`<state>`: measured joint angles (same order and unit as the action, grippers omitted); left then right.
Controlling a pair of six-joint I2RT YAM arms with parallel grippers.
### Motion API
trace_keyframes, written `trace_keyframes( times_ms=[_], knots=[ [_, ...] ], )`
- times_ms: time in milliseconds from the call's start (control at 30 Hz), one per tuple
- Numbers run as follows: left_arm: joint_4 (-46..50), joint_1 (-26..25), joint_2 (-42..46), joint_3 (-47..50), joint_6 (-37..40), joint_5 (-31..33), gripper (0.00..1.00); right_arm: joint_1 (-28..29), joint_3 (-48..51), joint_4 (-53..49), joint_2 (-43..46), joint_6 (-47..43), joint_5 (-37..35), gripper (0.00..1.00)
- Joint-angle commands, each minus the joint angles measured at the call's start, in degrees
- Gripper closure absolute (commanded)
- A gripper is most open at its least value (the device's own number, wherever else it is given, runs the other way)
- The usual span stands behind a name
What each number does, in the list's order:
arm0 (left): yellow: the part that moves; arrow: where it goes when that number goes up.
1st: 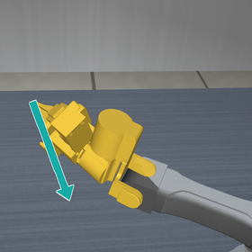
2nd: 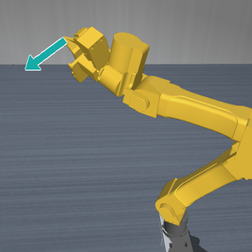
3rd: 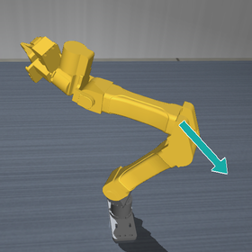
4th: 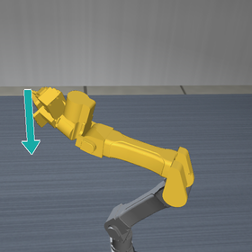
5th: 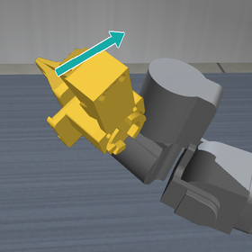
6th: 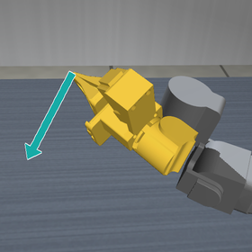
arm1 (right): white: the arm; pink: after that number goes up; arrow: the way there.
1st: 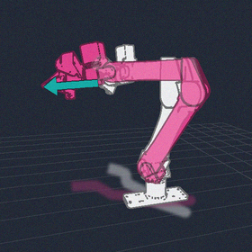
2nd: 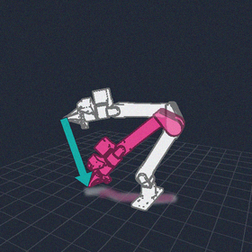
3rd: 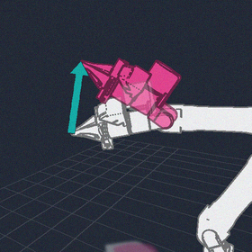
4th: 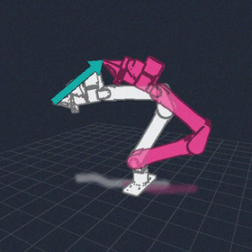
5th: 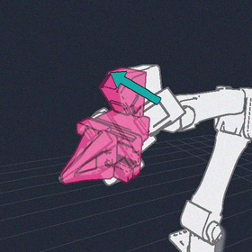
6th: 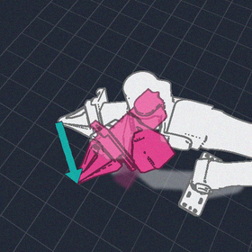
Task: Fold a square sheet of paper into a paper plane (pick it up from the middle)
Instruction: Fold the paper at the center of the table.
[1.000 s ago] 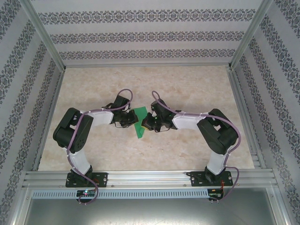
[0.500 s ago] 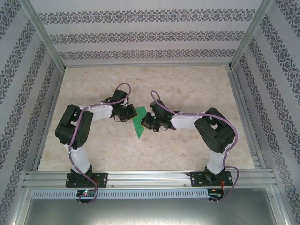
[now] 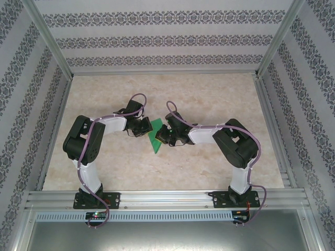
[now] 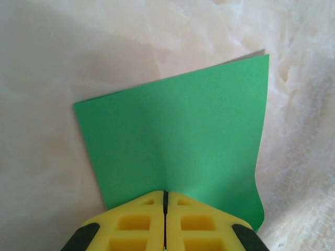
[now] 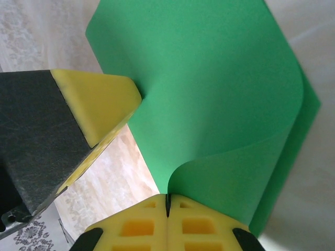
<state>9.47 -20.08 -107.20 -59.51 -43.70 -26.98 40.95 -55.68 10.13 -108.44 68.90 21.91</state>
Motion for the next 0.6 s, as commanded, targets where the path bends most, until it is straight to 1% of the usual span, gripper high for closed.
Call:
trace_keyframes(
  times_ms=[0,367,567],
  knots=[
    [4.65,0.36,-1.84,-0.17,1.59,0.03,0.91,0.63,-1.37,0.53,-1.35,-0.25,-0.76,0.98],
    [4.51,0.31,-2.06,-0.07,1.72,-0.32,0.91,0.93,-2.21,-3.92,-1.68,-1.92,-2.12,0.98],
    [4.51,0.34,-2.31,0.0,1.77,-0.32,0.91,0.94,-1.89,-4.06,-1.4,-1.93,-3.19,0.98]
  ],
)
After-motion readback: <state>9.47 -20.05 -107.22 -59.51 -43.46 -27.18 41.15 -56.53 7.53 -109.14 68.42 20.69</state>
